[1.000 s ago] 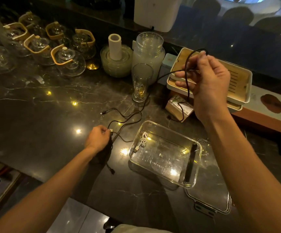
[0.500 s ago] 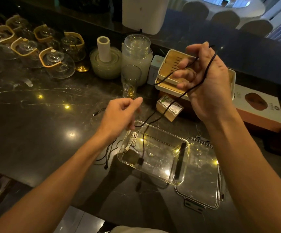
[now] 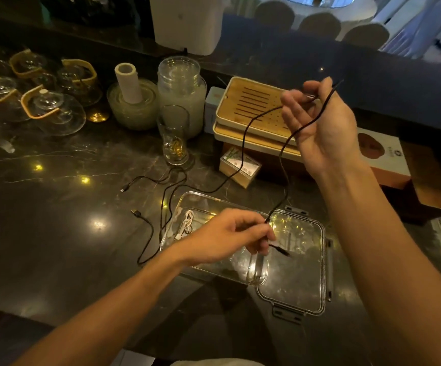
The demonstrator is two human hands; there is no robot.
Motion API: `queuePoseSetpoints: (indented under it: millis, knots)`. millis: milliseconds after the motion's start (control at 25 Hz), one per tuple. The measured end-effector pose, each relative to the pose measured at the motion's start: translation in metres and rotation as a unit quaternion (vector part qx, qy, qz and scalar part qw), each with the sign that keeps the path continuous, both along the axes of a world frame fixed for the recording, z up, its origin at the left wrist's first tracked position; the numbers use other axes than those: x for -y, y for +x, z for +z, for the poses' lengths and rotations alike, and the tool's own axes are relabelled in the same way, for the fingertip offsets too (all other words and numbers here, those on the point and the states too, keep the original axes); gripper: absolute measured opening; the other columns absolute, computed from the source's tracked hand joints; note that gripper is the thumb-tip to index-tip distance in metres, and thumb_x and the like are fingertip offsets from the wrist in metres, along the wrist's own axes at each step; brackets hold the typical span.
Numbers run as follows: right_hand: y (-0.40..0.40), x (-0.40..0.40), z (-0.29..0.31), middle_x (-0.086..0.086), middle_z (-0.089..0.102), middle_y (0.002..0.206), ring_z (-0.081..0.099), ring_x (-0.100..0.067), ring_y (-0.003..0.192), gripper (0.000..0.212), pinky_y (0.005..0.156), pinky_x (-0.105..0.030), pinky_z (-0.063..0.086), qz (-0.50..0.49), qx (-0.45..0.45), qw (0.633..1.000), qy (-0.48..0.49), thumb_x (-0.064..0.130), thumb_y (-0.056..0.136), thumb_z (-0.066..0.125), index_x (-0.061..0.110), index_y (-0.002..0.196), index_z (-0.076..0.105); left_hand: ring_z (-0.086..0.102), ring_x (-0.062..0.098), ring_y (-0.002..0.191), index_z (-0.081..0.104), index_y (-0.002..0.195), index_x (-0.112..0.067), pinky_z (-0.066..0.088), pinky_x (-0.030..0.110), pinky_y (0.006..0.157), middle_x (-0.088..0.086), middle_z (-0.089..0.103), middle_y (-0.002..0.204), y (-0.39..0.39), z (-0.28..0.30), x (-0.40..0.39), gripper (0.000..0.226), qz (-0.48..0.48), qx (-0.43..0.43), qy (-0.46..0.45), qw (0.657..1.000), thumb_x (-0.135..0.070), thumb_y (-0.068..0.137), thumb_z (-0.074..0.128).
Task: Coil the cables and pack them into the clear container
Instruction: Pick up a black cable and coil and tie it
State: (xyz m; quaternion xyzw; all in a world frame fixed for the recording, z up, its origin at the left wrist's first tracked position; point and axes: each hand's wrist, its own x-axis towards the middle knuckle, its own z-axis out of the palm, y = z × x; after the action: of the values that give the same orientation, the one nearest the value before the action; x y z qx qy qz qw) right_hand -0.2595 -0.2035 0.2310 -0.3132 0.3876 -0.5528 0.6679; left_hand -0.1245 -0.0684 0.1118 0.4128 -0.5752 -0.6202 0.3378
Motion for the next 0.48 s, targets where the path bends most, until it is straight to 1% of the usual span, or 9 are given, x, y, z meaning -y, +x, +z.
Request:
queuePoseSetpoints:
  millis: [80, 120, 200, 240, 280, 320, 400, 440, 480]
  knots:
    - [-0.012, 0.006, -0.019, -0.007, 0.073, 0.102, 0.076, -0.017, 0.088, 0.027, 0.075, -0.029, 0.061, 0.036, -0.129, 0.991, -0.004, 0.028, 0.108, 0.051, 0.009, 0.121, 0.065, 0.066, 0.017, 0.071, 0.063, 0.096, -0.008, 0.056, 0.031, 0.072, 0.002, 0.061, 0.073, -0.005, 0.012, 0.003, 0.022, 0.053, -0.091, 0.039, 0.994, -0.013, 0.106, 0.044]
    - [-0.014, 0.006, -0.032, -0.009, 0.071, 0.106, 0.076, -0.016, 0.085, 0.025, 0.075, -0.03, 0.063, 0.066, -0.179, 0.982, 0.001, 0.023, 0.107, 0.053, 0.01, 0.123, 0.066, 0.061, 0.015, 0.064, 0.06, 0.092, -0.009, 0.054, 0.027, 0.066, -0.001, 0.054, 0.067, -0.005, 0.018, 0.004, 0.024, 0.088, -0.149, 0.065, 0.983, -0.014, 0.106, 0.042]
    - [-0.017, 0.001, -0.056, -0.012, 0.069, 0.109, 0.076, -0.015, 0.079, 0.022, 0.073, -0.03, 0.065, 0.133, -0.226, 0.965, 0.027, 0.014, 0.108, 0.049, 0.009, 0.124, 0.063, 0.052, 0.013, 0.058, 0.056, 0.088, -0.009, 0.05, 0.022, 0.059, -0.003, 0.044, 0.061, -0.004, 0.025, 0.011, 0.025, 0.156, -0.259, 0.112, 0.947, -0.015, 0.106, 0.04]
    - [-0.016, -0.006, -0.065, -0.013, 0.068, 0.108, 0.077, -0.014, 0.078, 0.02, 0.072, -0.029, 0.065, 0.167, -0.253, 0.952, 0.031, 0.01, 0.109, 0.046, 0.011, 0.122, 0.062, 0.049, 0.011, 0.058, 0.056, 0.088, -0.008, 0.049, 0.022, 0.058, -0.003, 0.043, 0.061, -0.004, 0.027, 0.014, 0.025, 0.181, -0.302, 0.13, 0.927, -0.016, 0.106, 0.04]
    - [-0.015, -0.013, -0.074, -0.011, 0.069, 0.108, 0.077, -0.014, 0.08, 0.021, 0.07, -0.028, 0.064, 0.196, -0.312, 0.93, 0.014, 0.009, 0.109, 0.045, 0.015, 0.124, 0.059, 0.048, 0.01, 0.058, 0.056, 0.088, -0.008, 0.049, 0.022, 0.059, -0.002, 0.042, 0.062, -0.004, 0.028, 0.017, 0.026, 0.199, -0.331, 0.145, 0.911, -0.016, 0.107, 0.04]
    - [-0.016, -0.02, -0.083, -0.011, 0.069, 0.112, 0.076, -0.015, 0.087, 0.026, 0.072, -0.029, 0.063, 0.219, -0.403, 0.889, -0.02, 0.01, 0.109, 0.046, 0.017, 0.133, 0.055, 0.048, 0.011, 0.059, 0.057, 0.088, -0.008, 0.05, 0.022, 0.061, -0.002, 0.043, 0.062, -0.005, 0.027, 0.02, 0.025, 0.212, -0.345, 0.158, 0.901, -0.017, 0.106, 0.042]
    - [-0.022, -0.033, -0.098, -0.015, 0.061, 0.133, 0.069, -0.027, 0.108, 0.05, 0.084, -0.039, 0.057, 0.227, -0.598, 0.761, -0.11, 0.012, 0.106, 0.05, 0.01, 0.154, 0.036, 0.05, 0.013, 0.062, 0.059, 0.088, -0.008, 0.052, 0.023, 0.063, -0.001, 0.045, 0.062, -0.008, 0.022, 0.023, 0.022, 0.237, -0.353, 0.185, 0.886, -0.017, 0.104, 0.046]
    - [-0.026, -0.039, -0.104, -0.014, 0.052, 0.143, 0.065, -0.029, 0.108, 0.06, 0.084, -0.041, 0.054, 0.208, -0.659, 0.708, -0.146, 0.012, 0.104, 0.052, 0.008, 0.159, 0.027, 0.052, 0.014, 0.063, 0.059, 0.088, -0.008, 0.053, 0.024, 0.064, -0.001, 0.046, 0.063, -0.009, 0.019, 0.025, 0.021, 0.252, -0.351, 0.199, 0.88, -0.017, 0.104, 0.048]
    - [-0.03, -0.043, -0.109, -0.011, 0.045, 0.149, 0.065, -0.026, 0.103, 0.067, 0.08, -0.039, 0.052, 0.181, -0.685, 0.685, -0.17, 0.013, 0.102, 0.054, 0.011, 0.162, 0.022, 0.054, 0.014, 0.063, 0.059, 0.088, -0.009, 0.053, 0.025, 0.066, -0.001, 0.046, 0.063, -0.011, 0.016, 0.027, 0.02, 0.269, -0.347, 0.211, 0.873, -0.017, 0.103, 0.048]
